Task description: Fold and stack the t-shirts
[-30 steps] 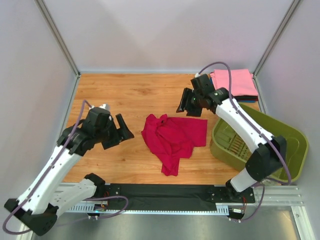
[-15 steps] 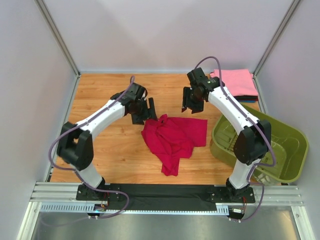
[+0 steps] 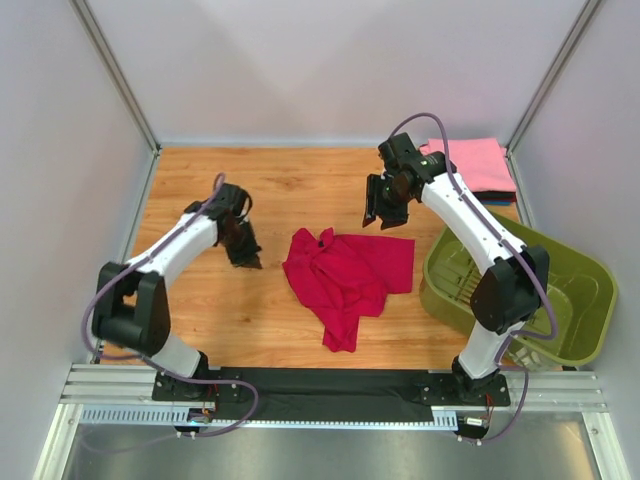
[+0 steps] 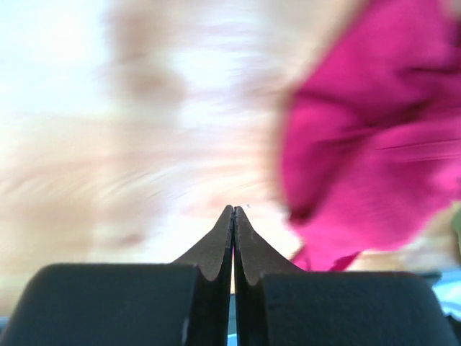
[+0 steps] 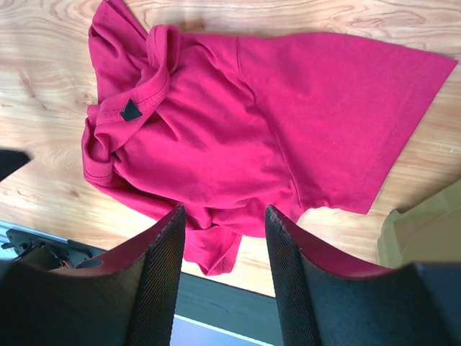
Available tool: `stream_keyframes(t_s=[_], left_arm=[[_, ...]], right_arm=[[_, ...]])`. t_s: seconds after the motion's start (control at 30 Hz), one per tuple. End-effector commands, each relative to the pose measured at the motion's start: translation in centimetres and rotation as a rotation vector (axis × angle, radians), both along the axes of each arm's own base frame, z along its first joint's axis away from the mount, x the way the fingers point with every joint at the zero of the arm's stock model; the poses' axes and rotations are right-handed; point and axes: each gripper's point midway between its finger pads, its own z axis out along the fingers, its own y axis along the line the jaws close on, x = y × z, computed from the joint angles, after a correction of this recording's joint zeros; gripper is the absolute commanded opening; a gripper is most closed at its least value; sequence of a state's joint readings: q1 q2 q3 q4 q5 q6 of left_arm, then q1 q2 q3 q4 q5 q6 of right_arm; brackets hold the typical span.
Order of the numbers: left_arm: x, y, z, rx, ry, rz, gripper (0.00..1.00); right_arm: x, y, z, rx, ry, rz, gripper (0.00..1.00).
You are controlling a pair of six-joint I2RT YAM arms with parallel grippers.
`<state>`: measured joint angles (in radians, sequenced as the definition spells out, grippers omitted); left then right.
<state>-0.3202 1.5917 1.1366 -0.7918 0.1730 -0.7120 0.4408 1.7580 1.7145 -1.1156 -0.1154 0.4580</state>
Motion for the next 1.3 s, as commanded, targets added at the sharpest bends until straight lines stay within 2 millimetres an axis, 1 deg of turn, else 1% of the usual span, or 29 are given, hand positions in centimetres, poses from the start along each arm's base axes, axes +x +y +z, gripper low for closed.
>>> stream_keyframes(t_s=[0.0,0.03,0.1,0.13,0.17,0.23,0.27,0.3,0.33,0.37,0.4,0.43,0.47,0.5,0.53,0.57,0.63,0.67,0.8,0.9,0.97,1.0,1.03,1.07,1.1,1.13,1.2,1.23,1.27], left_arm=[[-3.9,4.2,0.7,0.068,0.042,0.134,0.00],[-5.4,4.9,-0.3,0.087,0.076,0.145,0.00],[-6.2,5.6,-0.5,0.102,0.059,0.140,0.00],[-6.0,4.5,0.1,0.040,0.032,0.097,0.00],[-4.0,3.1,1.4,-0.037,-0.082,0.049,0.03],[-2.5,0.3,3.6,-0.192,-0.187,-0.074,0.27],[-1.7,-0.5,4.5,-0.229,-0.229,-0.106,0.49],[-0.3,-1.4,4.9,-0.261,-0.260,-0.133,0.56],[1.0,-2.2,6.3,-0.291,-0.298,-0.163,0.60],[1.7,-3.1,5.9,-0.317,-0.283,-0.205,0.65],[2.9,-3.9,7.2,-0.332,-0.314,-0.232,0.66],[3.3,-4.5,7.2,-0.347,-0.309,-0.264,0.67],[4.0,-5.0,5.9,-0.340,-0.282,-0.302,0.68],[4.5,-5.8,6.4,-0.335,-0.285,-0.341,0.68],[4.8,-6.3,6.1,-0.328,-0.273,-0.366,0.68],[4.9,-6.7,4.6,-0.314,-0.230,-0.383,0.68],[5.1,-7.8,4.3,-0.303,-0.215,-0.435,0.68],[5.0,-8.3,3.3,-0.296,-0.187,-0.446,0.68],[5.4,-9.2,1.8,-0.286,-0.141,-0.438,0.66],[4.6,-10.2,0.7,-0.324,-0.081,-0.444,0.59],[4.1,-10.7,0.9,-0.354,-0.078,-0.445,0.55],[3.6,-10.6,0.6,-0.358,-0.069,-0.441,0.49],[3.4,-10.7,0.6,-0.363,-0.066,-0.430,0.31],[3.4,-10.6,1.0,-0.364,-0.082,-0.426,0.21],[3.1,-10.3,0.8,-0.356,-0.071,-0.416,0.13],[3.0,-10.0,0.6,-0.332,-0.071,-0.405,0.00],[2.6,-8.8,0.7,-0.275,-0.052,-0.365,0.00],[2.9,-7.3,0.4,-0.180,-0.056,-0.316,0.00],[1.5,-5.6,0.0,-0.115,0.029,-0.250,0.00]], right_arm=[[-0.5,0.0,0.5,0.015,-0.003,0.017,0.49],[-0.6,0.0,0.3,0.009,0.003,0.019,0.49],[-0.6,0.0,-0.3,0.002,0.023,0.024,0.49],[-0.6,0.2,-0.3,0.003,0.025,0.030,0.49],[-0.7,0.3,-0.4,0.010,0.033,0.033,0.49],[-0.8,0.4,-0.2,0.017,0.034,0.040,0.49],[-0.9,0.6,0.0,0.028,0.036,0.043,0.50],[-1.1,0.7,0.2,0.032,0.033,0.048,0.50],[-1.1,0.7,0.3,0.038,0.033,0.044,0.50],[-1.3,0.6,0.5,0.043,0.031,0.047,0.50],[-1.4,0.6,0.5,0.044,0.030,0.049,0.50],[-1.5,0.6,0.6,0.045,0.030,0.053,0.50],[-1.6,0.5,0.6,0.046,0.028,0.055,0.50],[-1.6,0.5,0.7,0.046,0.026,0.056,0.50],[-1.6,0.5,0.7,0.046,0.024,0.060,0.50],[-1.6,0.4,0.9,0.044,0.018,0.069,0.50],[-1.5,0.4,0.9,0.040,0.018,0.077,0.50],[-1.3,0.4,1.2,0.038,0.008,0.083,0.50],[-0.7,0.7,1.8,0.037,-0.006,0.095,0.51],[-0.1,0.9,2.1,0.041,-0.016,0.097,0.51],[0.0,1.0,1.9,0.045,-0.003,0.098,0.51],[0.0,1.1,1.7,0.044,0.001,0.102,0.51],[0.1,1.2,1.8,0.045,0.002,0.102,0.51],[0.1,1.3,1.6,0.047,0.009,0.104,0.51],[0.1,1.4,1.6,0.050,0.009,0.106,0.51],[0.1,1.4,1.6,0.054,0.015,0.102,0.50],[0.0,1.6,1.6,0.060,0.014,0.106,0.50],[-0.1,1.5,1.6,0.060,0.018,0.105,0.50],[-0.1,1.5,1.5,0.060,0.018,0.102,0.50]])
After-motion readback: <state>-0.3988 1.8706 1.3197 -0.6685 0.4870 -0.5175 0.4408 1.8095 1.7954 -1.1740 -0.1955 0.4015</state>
